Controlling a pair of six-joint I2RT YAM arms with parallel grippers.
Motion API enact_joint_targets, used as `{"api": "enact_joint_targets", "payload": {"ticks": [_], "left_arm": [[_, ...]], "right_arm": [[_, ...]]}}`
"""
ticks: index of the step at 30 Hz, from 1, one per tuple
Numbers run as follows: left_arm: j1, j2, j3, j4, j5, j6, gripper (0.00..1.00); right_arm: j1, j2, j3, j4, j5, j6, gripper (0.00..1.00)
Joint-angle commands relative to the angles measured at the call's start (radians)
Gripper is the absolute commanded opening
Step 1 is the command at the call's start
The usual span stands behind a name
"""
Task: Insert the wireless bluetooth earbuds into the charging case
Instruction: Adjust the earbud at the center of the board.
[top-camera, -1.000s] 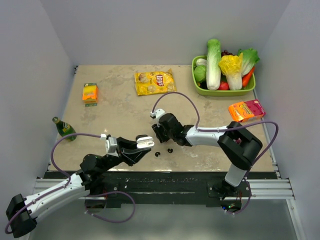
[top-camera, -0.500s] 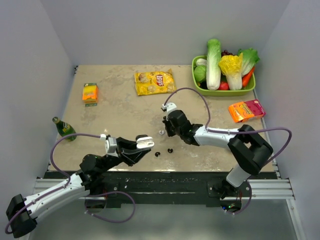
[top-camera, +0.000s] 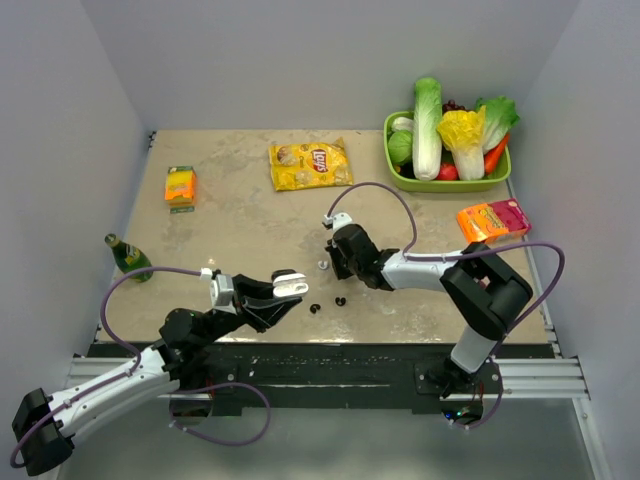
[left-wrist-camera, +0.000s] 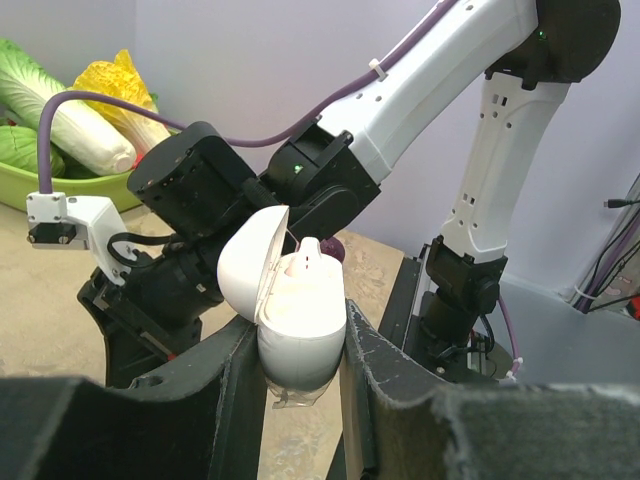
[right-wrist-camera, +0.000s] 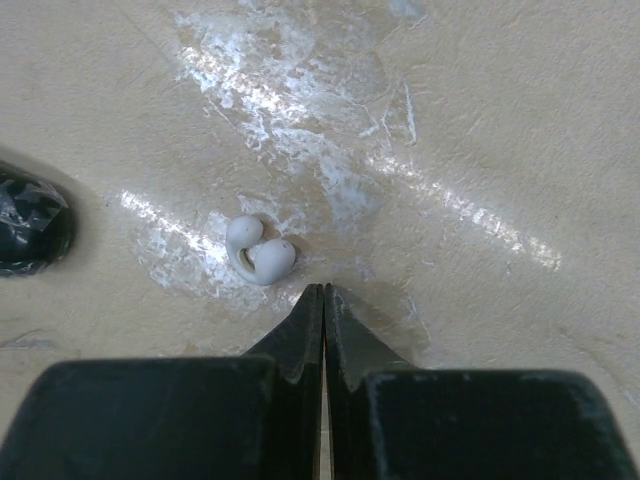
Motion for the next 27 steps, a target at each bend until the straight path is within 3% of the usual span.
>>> {"api": "enact_joint_targets", "payload": {"ticks": [1,13,27], "left_arm": [[0.001,-0.002,-0.047,0.056,0.009,-0.012,0.00],[0.001,-0.005,-0.052,0.066,0.013,-0.021,0.00],[0.001,-0.009,-0.052,0.069,0.016,-0.031,0.00]], "right_arm": [[0.007,0.003,-0.009,0.051,-0.047,0.019,0.00],[0.041,0.022,0.009,0.054,-0.068,0.009,0.00],[0.034,0.030,0.031,-0.019,0.090,0.042,0.00]]}}
